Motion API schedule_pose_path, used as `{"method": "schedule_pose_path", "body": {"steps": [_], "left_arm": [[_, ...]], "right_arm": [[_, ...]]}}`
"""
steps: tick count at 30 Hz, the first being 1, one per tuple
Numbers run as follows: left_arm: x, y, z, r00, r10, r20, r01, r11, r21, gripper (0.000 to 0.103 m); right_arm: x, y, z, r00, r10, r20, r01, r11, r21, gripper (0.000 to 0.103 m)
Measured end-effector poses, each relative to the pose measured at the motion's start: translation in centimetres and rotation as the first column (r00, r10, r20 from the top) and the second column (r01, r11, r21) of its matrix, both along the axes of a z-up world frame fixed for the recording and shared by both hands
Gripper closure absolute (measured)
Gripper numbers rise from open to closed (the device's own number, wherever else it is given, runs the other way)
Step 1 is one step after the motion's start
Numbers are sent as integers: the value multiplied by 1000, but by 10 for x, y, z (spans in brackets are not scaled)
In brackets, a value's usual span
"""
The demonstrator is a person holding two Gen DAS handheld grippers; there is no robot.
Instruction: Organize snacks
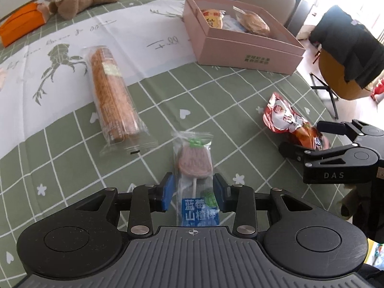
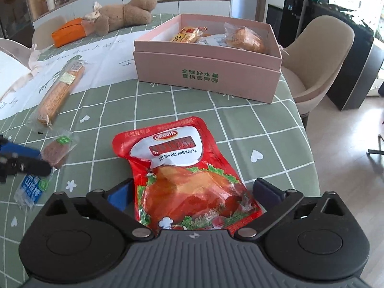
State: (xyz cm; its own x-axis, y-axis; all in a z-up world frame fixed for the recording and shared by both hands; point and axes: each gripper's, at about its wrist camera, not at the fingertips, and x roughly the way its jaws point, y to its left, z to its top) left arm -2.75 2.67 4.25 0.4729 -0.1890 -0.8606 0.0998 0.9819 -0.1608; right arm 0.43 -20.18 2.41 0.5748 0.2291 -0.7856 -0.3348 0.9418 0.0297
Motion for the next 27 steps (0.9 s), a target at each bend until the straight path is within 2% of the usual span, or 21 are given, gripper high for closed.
{"method": "schedule_pose_path", "body": {"steps": [6,9,11,13,17,21,24,27], "left_arm": [[9,-10,-1,999,-17,32,17,1000,4,63],[14,-22,-2,997,-68,48,67,998,20,62],[17,-28,-3,995,-86,53,85,996,24,62],[18,-31,-3,994,-94,58,93,995,24,62],[14,-30,-4,993,-94,77,93,996,17,62],[15,-28,-4,993,-83,80,83,997,2,62],[15,-26,-4,994,-76,77,77,997,-8,62],[17,-24,-4,995,-70,74,71,997,-18,62]], "right_arm": [[2,1,-1,999,-36,14,36,999,4,0],[11,1,4,998,42,-51,-42,999,-9,0],[17,-6,10,992,81,-95,-78,996,38,3],[18,-15,19,990,106,-94,-97,990,103,4],[25,-26,29,988,132,-78,-120,983,140,4],[36,-20,17,983,143,-113,-133,986,97,12],[32,-10,11,983,154,-96,-149,987,58,11],[33,-8,13,979,172,-111,-160,981,110,11]]}}
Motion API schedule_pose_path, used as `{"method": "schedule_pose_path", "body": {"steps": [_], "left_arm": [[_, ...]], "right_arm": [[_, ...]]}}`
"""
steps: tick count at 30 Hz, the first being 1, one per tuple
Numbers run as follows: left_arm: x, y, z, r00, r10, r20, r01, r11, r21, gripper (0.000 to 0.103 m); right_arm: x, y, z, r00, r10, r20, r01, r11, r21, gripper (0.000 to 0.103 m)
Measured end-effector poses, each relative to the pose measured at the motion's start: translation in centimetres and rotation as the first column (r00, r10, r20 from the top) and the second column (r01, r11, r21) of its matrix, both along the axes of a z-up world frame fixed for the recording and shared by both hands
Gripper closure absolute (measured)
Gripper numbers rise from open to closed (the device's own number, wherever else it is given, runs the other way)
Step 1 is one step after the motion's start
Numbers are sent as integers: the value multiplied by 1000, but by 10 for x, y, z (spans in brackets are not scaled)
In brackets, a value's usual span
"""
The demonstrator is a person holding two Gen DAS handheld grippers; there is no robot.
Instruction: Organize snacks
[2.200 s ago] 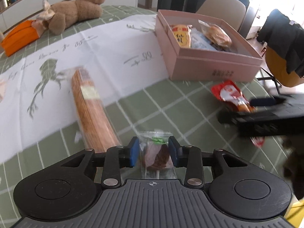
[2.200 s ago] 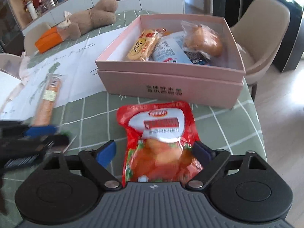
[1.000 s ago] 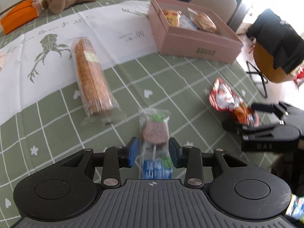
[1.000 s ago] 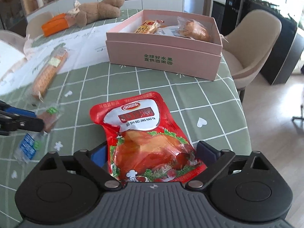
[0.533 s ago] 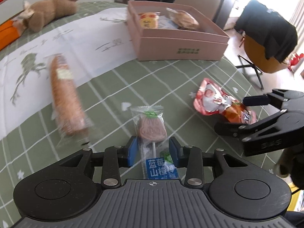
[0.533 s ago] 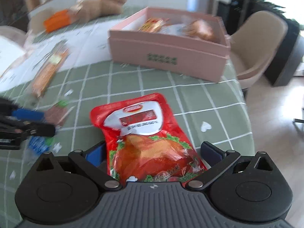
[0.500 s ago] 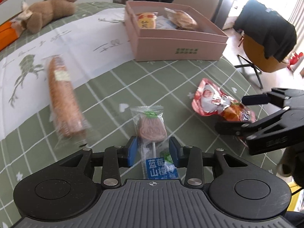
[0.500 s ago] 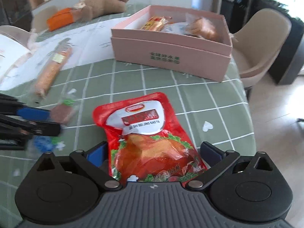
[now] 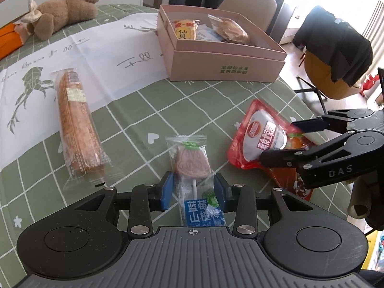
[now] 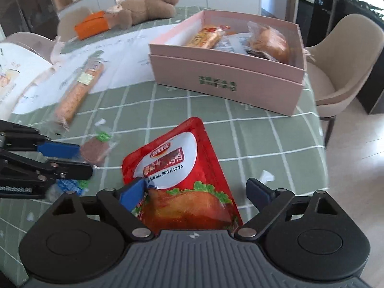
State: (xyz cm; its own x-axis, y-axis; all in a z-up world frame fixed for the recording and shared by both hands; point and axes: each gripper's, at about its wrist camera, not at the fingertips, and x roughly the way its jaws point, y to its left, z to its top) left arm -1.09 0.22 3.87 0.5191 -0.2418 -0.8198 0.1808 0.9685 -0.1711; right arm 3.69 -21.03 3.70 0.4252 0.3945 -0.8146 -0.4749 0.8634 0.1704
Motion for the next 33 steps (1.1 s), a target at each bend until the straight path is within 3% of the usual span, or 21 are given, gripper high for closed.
{"method": "schedule_pose_path", "body": {"steps": [4,13,18,23,28,30,33], "left_arm": [[2,1,0,1000,4,-2,-4,1000,-10,62],[5,9,0,999,32,-14,-32,998,-45,68],[5,14,-1,999,48,-14,-49,997,-68,69],[6,10,-1,999,51,-10,-51,997,-54,69],[9,2,0,999,39,-9,-39,999,-9,67],[10,-1,0,1000,30,-4,-30,999,10,66],[11,-6,0,1000,17,1,-17,999,27,65]], "right_arm": [[5,2,3,998,39,-49,-36,998,52,11],[-2,24,4,973,228,-38,-229,973,-13,4],[1,19,4,958,275,-76,-275,961,20,4],[-4,29,5,946,317,-66,-319,947,-21,3],[-11,37,5,948,318,-34,-319,944,-84,3],[-12,38,2,957,290,-14,-289,947,-142,5],[-2,27,-1,980,199,-4,-198,973,-122,5]]}}
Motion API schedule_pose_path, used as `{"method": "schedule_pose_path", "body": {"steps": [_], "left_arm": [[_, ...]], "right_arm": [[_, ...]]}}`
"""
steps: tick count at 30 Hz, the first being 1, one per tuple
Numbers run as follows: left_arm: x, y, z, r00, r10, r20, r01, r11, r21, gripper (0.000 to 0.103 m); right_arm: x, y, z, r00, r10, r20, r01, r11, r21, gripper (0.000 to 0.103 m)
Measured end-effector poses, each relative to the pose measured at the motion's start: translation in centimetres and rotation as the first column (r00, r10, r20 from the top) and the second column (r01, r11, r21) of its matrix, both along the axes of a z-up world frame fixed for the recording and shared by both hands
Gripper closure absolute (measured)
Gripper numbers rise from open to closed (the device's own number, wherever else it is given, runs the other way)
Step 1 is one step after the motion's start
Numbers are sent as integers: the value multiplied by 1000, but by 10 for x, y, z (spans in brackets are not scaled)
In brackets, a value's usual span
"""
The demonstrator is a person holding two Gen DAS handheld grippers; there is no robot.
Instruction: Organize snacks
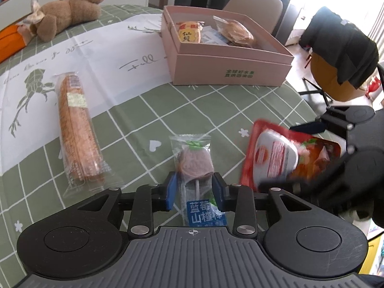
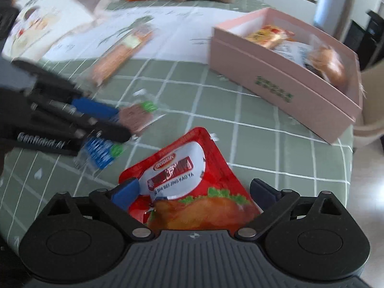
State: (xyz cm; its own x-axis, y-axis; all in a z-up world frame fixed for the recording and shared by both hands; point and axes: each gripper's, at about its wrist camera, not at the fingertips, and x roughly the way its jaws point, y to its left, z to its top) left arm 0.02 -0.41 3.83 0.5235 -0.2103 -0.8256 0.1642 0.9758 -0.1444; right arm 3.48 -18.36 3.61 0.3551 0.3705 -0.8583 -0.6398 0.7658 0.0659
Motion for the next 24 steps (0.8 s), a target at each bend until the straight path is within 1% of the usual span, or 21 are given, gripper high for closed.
{"method": "schedule_pose_path", "body": {"steps": [2,4,5,7,9,11,14,16,18,21,24], "left_arm": [[2,-4,0,1000,-9,2,9,1000,13,65],[6,-8,0,1000,-21,6,21,999,25,64],[8,-10,-1,1000,-27,8,27,999,28,64],[13,-14,-1,999,-38,14,37,999,33,64],[18,-16,-1,999,-43,16,42,999,30,64],[22,-16,-2,999,-46,18,46,999,25,64],[27,-17,-2,999,-46,19,46,999,19,64],[28,-17,-2,999,-48,17,48,999,21,64],[27,-17,-2,998,-52,19,52,998,23,64],[22,-12,-1,999,-46,10,46,998,30,67],[17,-9,0,999,-43,4,43,998,39,67]], "right_arm": [[9,-10,-1,995,-97,4,97,995,10,5],[17,-22,0,980,-198,-2,198,980,30,6],[21,-29,1,972,-236,-19,236,970,60,7],[27,-43,3,961,-267,-78,275,954,122,7],[29,-53,5,954,-267,-138,288,943,166,7],[27,-60,9,953,-261,-155,288,939,189,7],[17,-55,13,967,-232,-109,246,958,144,7],[14,-46,11,970,-221,-102,232,966,116,7],[13,-37,7,965,-236,-113,247,964,98,6],[17,-22,2,956,-288,-60,291,955,53,3],[21,-11,-5,955,-298,10,298,955,-7,2]]}}
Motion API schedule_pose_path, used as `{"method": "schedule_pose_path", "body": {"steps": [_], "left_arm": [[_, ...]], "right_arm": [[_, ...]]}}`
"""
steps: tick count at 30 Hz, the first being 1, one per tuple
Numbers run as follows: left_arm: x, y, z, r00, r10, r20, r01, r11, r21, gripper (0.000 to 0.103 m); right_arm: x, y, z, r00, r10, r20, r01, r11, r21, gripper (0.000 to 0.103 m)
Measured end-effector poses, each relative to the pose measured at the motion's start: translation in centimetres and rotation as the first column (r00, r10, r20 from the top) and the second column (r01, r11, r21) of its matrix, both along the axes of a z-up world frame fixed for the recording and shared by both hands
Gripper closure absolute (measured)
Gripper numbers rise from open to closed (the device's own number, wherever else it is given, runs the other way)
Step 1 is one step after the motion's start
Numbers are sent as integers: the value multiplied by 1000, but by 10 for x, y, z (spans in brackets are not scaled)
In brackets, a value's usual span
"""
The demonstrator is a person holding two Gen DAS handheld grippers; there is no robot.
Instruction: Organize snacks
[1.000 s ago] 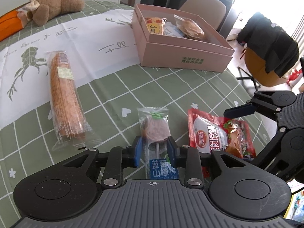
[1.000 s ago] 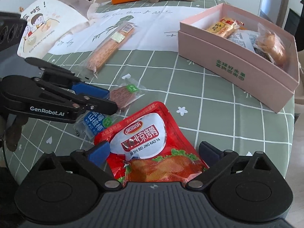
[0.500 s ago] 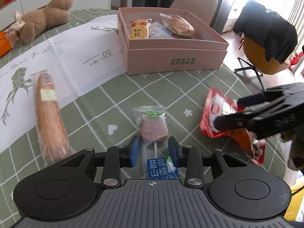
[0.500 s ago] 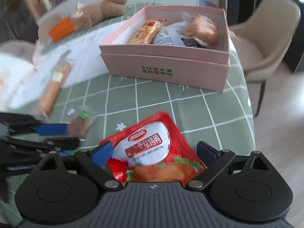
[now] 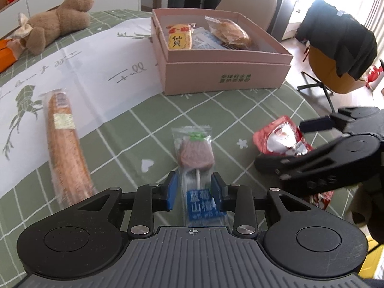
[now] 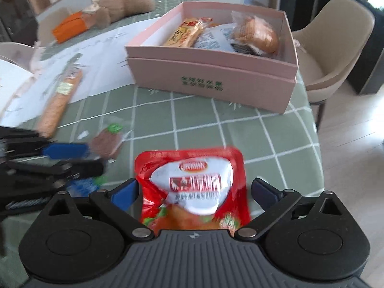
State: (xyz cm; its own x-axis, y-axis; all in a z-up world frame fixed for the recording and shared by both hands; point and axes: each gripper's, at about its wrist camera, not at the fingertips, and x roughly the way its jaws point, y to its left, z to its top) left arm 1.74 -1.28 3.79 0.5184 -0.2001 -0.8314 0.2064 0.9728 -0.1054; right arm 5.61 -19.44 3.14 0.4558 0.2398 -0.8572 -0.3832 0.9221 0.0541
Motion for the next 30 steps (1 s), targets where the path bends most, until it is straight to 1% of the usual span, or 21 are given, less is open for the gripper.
{"method": "schedule_pose_path", "body": {"steps": [1,2,5,8,10,11,12,13,15,16,17,18,21,22,23,24,25,26,28,30], "left_arm": [[-1,1,0,1000,-1,-2,1,1000,2,67],[-2,1,0,1000,-2,-3,2,1000,3,67],[-2,-1,0,1000,-10,-5,10,1000,13,67],[0,-9,0,1000,-30,-4,30,999,29,61],[2,-15,-1,999,-51,4,51,998,41,53],[3,-19,-2,998,-61,7,61,997,46,52],[4,-22,-2,997,-73,13,72,996,51,49],[4,-25,-3,997,-81,20,80,995,57,48],[4,-30,-4,995,-97,34,95,993,72,48],[4,-30,-5,995,-97,35,95,993,73,49],[4,-29,-4,995,-90,33,87,994,71,52],[4,-27,-3,997,-74,30,72,995,63,59],[4,-16,-2,1000,-26,2,26,1000,-10,60],[3,-14,-1,1000,-15,-1,15,1000,-16,60],[1,-13,-1,1000,-9,-1,9,1000,-11,60],[-1,-14,-1,1000,-9,1,9,1000,0,60],[-3,-15,-1,1000,-10,3,10,1000,9,60],[-5,-15,-1,1000,-10,5,9,1000,16,60],[-7,-15,-1,1000,-4,6,4,1000,16,60],[-9,-13,-2,1000,1,9,-1,1000,10,60]], "right_arm": [[0,3,-1,1000,8,17,-7,1000,-24,2],[0,3,-1,1000,9,25,-9,1000,-16,4],[1,1,2,999,-4,32,5,1000,-14,16],[-1,-5,4,1000,-18,22,18,1000,-11,20],[-4,-8,5,1000,-21,15,21,1000,-8,23],[-6,-9,7,1000,-20,17,20,1000,-5,27],[-9,-10,10,1000,-19,19,19,1000,-1,33],[-9,-11,14,1000,-19,17,19,1000,6,36],[-10,-13,19,1000,-22,10,21,1000,20,47],[-11,-14,22,1000,-17,15,17,999,30,54],[-12,-14,25,1000,-17,17,16,999,29,59],[-12,-14,27,1000,-20,17,19,999,26,61],[-15,-17,28,1000,-26,12,25,999,29,61],[-16,-19,27,1000,-22,15,22,999,29,61],[-18,-20,26,999,-19,26,19,1000,25,57],[-19,-20,24,999,-19,35,18,1000,11,47],[-20,-19,20,999,-14,45,14,1000,-13,39],[-20,-19,17,998,-9,54,11,1000,-27,24],[-20,-19,8,999,-11,52,14,999,-48,21],[-18,-22,2,999,-27,45,28,999,-27,16]]}}
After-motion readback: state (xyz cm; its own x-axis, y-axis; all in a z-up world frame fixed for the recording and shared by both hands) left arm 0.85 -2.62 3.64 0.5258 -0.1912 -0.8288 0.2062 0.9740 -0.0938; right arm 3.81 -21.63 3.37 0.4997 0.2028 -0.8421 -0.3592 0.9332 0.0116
